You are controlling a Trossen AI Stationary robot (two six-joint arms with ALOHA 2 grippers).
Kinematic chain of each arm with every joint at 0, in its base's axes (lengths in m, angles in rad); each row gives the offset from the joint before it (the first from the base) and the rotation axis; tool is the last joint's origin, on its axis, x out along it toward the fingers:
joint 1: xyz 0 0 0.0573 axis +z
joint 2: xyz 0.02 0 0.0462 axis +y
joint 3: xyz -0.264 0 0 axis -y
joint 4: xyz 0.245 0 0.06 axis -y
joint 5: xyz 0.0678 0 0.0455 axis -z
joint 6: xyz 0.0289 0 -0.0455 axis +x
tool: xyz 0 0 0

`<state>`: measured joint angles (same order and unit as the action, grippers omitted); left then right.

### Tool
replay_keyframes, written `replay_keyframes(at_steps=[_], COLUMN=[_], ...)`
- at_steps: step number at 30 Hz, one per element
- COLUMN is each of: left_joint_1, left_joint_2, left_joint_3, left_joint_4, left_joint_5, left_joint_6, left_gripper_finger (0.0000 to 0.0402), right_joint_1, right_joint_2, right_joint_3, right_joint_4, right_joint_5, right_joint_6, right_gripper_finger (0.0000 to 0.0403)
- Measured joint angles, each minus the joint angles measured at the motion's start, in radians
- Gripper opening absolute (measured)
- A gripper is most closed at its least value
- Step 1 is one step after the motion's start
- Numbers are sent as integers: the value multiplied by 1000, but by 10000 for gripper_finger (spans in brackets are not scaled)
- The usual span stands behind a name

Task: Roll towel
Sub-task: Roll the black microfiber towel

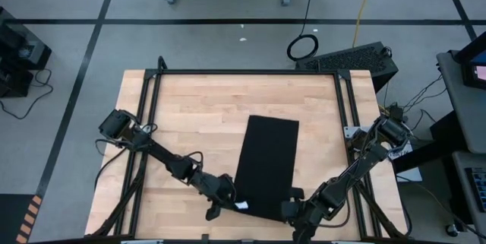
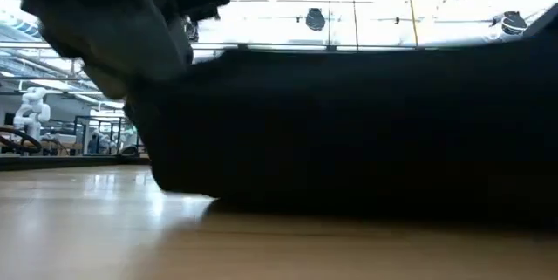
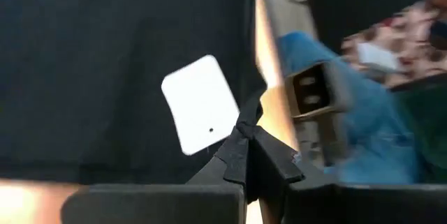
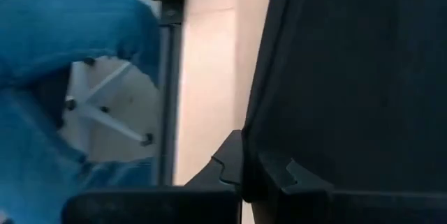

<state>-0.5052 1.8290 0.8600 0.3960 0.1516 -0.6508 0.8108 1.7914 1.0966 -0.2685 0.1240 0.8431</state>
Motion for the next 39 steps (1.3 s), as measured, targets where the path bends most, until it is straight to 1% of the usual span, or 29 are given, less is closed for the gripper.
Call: replay_keyframes(at_steps=[3, 6, 8, 10, 15, 17, 20, 23, 25, 29, 32, 34, 36, 39], left_joint_1=[-16, -15, -4, 13, 56, 69, 77, 87, 88, 60, 10, -15, -28, -22], left_joint_2=[0, 0, 1, 7, 9, 9, 9, 9, 9, 8, 8, 8, 7, 7], left_joint_3=[0, 0, 0, 0, 0, 0, 0, 0, 0, -2, -2, -2, -1, -1], left_joint_4=[33, -25, -71, -98, -148, -174, -188, -180, -164, -69, 40, 106, 147, 129], left_joint_5=[17, 13, -17, -33, -33, -42, -77, -76, -47, 126, 208, 224, 219, 173], left_joint_6=[1, -27, -62, -76, -64, -47, -19, 7, 9, -17, -45, -45, -43, -31], left_gripper_finger=[13, 13, 13, 13, 13, 13, 13, 13, 13, 13, 13, 13, 13, 13], right_joint_1=[0, -11, -30, -56, -129, -151, -168, -171, -171, -155, -134, -123, -115, -113], right_joint_2=[-3, -5, -6, -4, -4, -4, -4, -4, -4, -4, -4, -4, -4, -4], right_joint_3=[0, -8, -48, -99, -240, -273, -305, -319, -319, -319, -319, -318, -318, -318], right_joint_4=[71, 91, 139, 216, 401, 457, 466, 480, 501, 656, 779, 828, 833, 791], right_joint_5=[-50, -65, -89, -143, -258, -291, -300, -306, -328, -401, -431, -445, -444, -438], right_joint_6=[-17, -18, -9, 7, 36, 46, 67, 59, 55, 59, 54, 52, 52, 78], right_gripper_finger=[0, 0, 0, 0, 0, 0, 0, 0, 0, 0, 0, 0, 0, 0])
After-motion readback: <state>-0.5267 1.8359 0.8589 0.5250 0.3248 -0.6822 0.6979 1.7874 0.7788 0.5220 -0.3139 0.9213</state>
